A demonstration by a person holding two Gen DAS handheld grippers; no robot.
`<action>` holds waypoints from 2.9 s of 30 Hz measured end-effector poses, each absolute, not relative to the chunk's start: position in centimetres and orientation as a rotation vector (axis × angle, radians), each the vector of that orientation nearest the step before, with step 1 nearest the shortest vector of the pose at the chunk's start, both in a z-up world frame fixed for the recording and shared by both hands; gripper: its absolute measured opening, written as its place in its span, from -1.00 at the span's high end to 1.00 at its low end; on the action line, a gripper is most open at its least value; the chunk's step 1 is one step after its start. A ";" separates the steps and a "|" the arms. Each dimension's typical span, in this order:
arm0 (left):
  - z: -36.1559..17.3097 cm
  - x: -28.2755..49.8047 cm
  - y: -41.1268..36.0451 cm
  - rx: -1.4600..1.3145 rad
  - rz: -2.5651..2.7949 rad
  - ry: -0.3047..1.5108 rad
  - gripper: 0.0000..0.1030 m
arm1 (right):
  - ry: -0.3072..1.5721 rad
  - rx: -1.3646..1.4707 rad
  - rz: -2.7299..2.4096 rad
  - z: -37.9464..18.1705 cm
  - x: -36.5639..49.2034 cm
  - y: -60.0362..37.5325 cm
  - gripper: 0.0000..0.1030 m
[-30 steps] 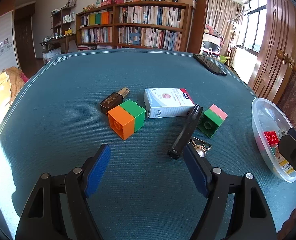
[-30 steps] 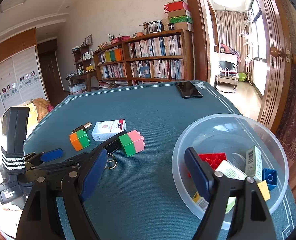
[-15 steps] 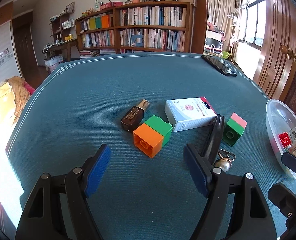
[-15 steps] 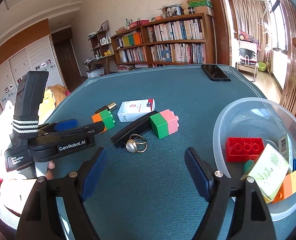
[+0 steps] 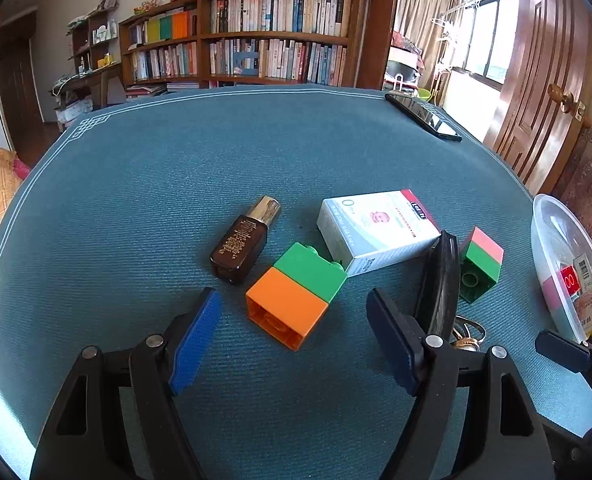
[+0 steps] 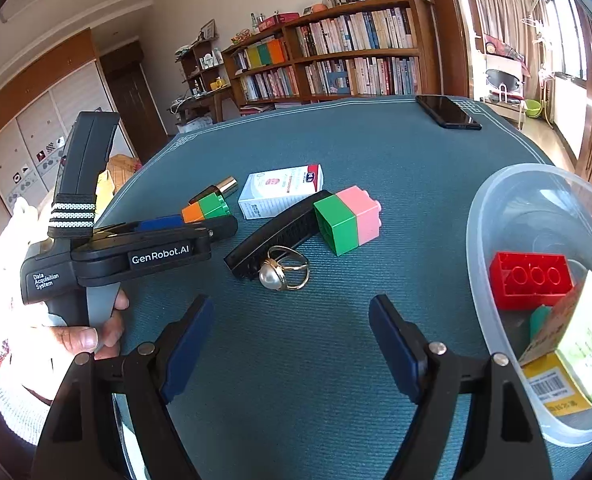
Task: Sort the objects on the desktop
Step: 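Grasp the orange-green brick with the left tool while the right tool grasps the gold pearl ring, then carry the brick and ring over the bowl and open the left tool to drop the brick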
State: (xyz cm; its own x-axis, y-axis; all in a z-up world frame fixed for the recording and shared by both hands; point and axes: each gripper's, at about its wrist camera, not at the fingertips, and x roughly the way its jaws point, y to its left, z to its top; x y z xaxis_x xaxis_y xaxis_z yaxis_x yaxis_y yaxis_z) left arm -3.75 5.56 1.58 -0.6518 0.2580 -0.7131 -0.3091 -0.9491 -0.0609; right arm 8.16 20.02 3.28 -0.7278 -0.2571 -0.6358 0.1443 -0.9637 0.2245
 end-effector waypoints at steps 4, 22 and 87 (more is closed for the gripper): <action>1.4 -4.4 6.3 -1.127 2.571 0.122 -0.52 | -0.236 1.066 -2.725 3.0 7.8 20.1 -0.61; 1.8 -2.4 6.1 -1.077 2.611 0.167 0.14 | -0.190 1.150 -2.729 2.1 5.2 19.3 -0.17; 6.7 3.8 10.9 -0.755 2.719 0.374 0.33 | -0.275 0.981 -2.919 7.0 10.7 25.4 0.25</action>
